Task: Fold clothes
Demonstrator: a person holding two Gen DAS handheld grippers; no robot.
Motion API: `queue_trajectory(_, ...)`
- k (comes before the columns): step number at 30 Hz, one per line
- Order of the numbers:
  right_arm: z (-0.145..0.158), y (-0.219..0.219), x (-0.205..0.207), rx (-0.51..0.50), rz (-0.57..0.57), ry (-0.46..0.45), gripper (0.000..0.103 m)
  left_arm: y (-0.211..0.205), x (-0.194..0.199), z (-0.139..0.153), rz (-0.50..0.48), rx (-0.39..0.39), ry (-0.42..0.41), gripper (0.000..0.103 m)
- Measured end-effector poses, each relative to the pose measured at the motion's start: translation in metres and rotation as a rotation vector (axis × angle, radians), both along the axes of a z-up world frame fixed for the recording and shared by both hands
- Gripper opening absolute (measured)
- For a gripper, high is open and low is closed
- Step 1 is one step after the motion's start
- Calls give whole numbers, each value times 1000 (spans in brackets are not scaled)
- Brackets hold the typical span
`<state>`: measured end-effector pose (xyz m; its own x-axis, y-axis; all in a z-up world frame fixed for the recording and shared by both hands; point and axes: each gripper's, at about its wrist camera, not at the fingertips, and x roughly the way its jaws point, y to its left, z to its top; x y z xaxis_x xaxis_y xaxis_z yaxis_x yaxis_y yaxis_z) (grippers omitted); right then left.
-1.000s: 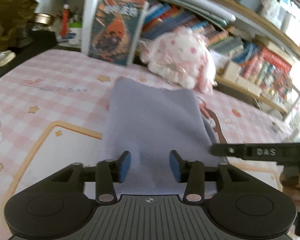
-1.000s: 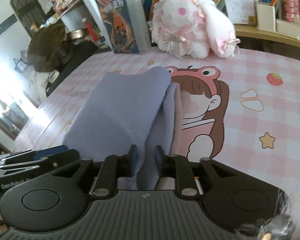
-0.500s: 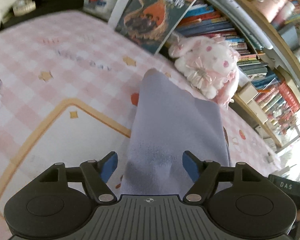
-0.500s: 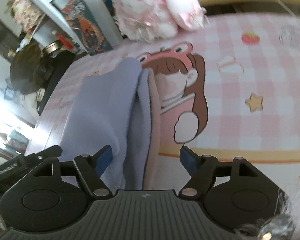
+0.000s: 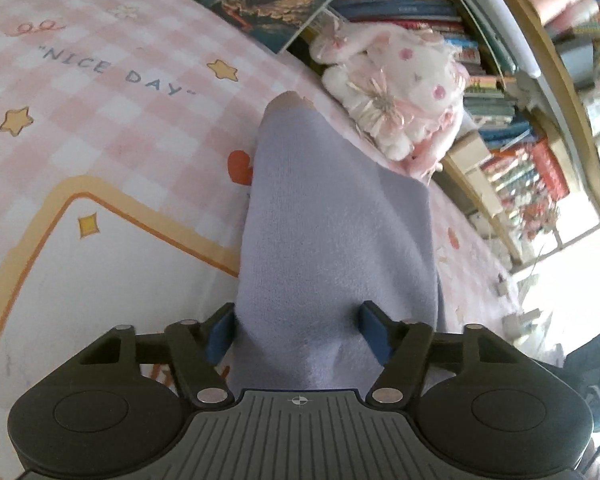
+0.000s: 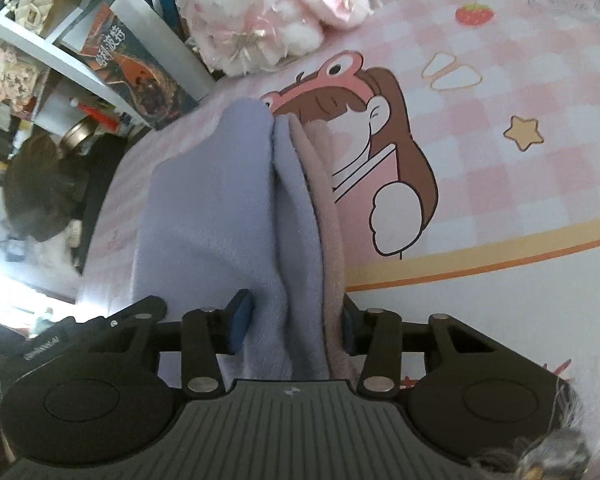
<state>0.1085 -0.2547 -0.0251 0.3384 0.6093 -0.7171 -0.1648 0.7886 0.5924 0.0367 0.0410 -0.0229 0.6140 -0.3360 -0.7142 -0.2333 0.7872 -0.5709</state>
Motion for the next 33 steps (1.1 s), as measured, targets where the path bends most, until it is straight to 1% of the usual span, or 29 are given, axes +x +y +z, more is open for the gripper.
queue_trajectory(3, 4, 5, -8, -31, -19, -41, 33, 0, 1, 3, -40, 25, -3, 51)
queue_trajectory(4, 6, 7, -13, -45, -9, -52, 31, -2, 1, 7, -62, 52, -12, 47)
queue_trajectory(7, 13, 12, -31, -87, 25, -87, 28, -13, -2, 22, -143, 156, -24, 45)
queue_trajectory(8, 15, 14, -36, -101, 37, -99, 27, -13, -4, 25, -166, 169, -21, 44)
queue_trajectory(9, 17, 16, -42, -116, 48, -111, 27, -12, -7, 26, -183, 164, -11, 44)
queue_trajectory(12, 24, 21, -60, -158, 82, -146, 27, -5, -19, 23, -223, 117, 29, 45)
queue_trajectory(15, 22, 14, -71, -132, 79, -82, 28, 1, -25, 18, -255, 70, 73, 51)
queue_trajectory(17, 20, 10, -75, -123, 71, -49, 32, 5, -24, 14, -259, 50, 81, 53)
queue_trajectory(19, 18, 7, -74, -116, 56, -21, 44, 7, -20, 12, -259, 30, 81, 57)
queue_trajectory(20, 16, 5, -71, -107, 44, -8, 46, 7, -17, 9, -263, 18, 82, 59)
queue_trajectory(21, 14, 3, -69, -93, 37, 0, 47, 8, -14, 7, -266, 6, 84, 60)
queue_trajectory(22, 11, 2, -67, -73, 31, 12, 50, 8, -12, 4, -266, -9, 86, 60)
queue_trajectory(24, 4, -2, -63, -21, 3, 47, 53, 11, -11, -3, -240, -59, 93, 61)
queue_trajectory(25, 3, -1, -63, -18, 3, 48, 53, 12, -11, -5, -228, -76, 94, 60)
queue_trajectory(27, 2, 1, -61, -12, 3, 49, 51, 10, -12, -5, -220, -71, 84, 58)
queue_trajectory(28, 2, 2, -61, -9, 4, 49, 45, 9, -12, -5, -216, -68, 80, 55)
queue_trajectory(29, 1, 3, -60, -6, 4, 49, 44, 8, -12, -4, -215, -61, 76, 53)
queue_trajectory(31, 3, 7, -60, -28, 23, 30, 38, 5, -12, 0, -224, -30, 60, 49)
queue_trajectory(32, 5, 9, -60, -39, 32, 14, 36, 3, -13, 3, -230, -8, 44, 46)
queue_trajectory(33, 8, 11, -61, -51, 42, -9, 32, 1, -14, 6, -235, 14, 29, 46)
